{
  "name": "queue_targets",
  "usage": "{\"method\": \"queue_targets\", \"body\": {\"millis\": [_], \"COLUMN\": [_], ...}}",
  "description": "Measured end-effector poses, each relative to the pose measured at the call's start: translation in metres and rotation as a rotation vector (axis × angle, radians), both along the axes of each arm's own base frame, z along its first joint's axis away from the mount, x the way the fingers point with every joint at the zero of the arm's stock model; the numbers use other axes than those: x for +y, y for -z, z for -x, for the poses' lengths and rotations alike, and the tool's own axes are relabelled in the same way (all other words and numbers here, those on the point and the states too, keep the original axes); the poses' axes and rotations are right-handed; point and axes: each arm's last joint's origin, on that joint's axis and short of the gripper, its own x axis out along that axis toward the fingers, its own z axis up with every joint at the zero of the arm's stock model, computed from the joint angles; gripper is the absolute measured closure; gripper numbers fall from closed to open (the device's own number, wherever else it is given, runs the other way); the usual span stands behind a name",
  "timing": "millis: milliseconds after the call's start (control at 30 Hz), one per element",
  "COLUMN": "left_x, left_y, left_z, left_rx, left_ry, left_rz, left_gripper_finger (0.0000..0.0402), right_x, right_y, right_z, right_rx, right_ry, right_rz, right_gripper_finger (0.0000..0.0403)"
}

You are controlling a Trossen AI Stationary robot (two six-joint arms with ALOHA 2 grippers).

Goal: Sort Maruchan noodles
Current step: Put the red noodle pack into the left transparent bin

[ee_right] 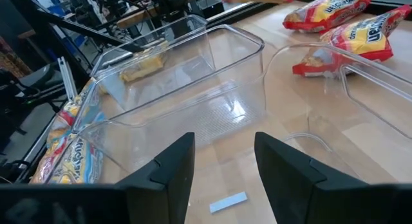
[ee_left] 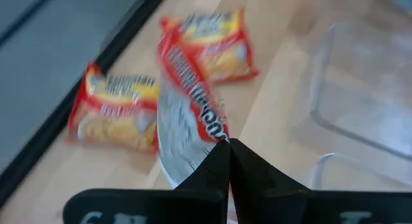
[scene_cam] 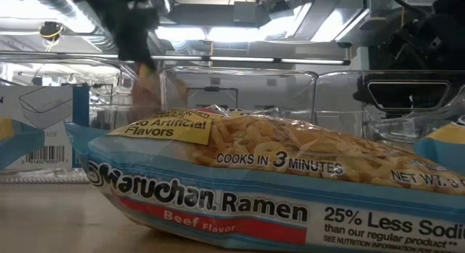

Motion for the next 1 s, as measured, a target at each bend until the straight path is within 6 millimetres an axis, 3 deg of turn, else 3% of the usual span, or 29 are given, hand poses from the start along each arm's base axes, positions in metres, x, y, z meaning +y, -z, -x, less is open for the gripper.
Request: {"method": "queue_targets", "body": {"millis": [133, 300, 1000], "left_x": [-0.019, -0.041, -0.098], "left_y": [-0.020, -0.030, -0.021], "left_z": [0.004, 0.009, 0.011], "left_rx": [-0.084, -0.147, -0.040], "left_ry": [0.031, 0.082, 0.216], "left_rz": [-0.023, 0.019, 0.346], "left_gripper_finger": [0.0401, 0.0401, 0.0402], "right_x": [0.000, 0.000, 0.000], "right_y": [0.000, -0.001, -0.001], "right_z": [0.000, 0.000, 0.000], "right_rx": [-0.002, -0.007, -0.007], "right_ry": [0.000, 0.000, -0.002], "right_rz": [-0.001, -0.004, -0.005], "right_gripper_finger": [0.0236, 0.0236, 0.0236]}}
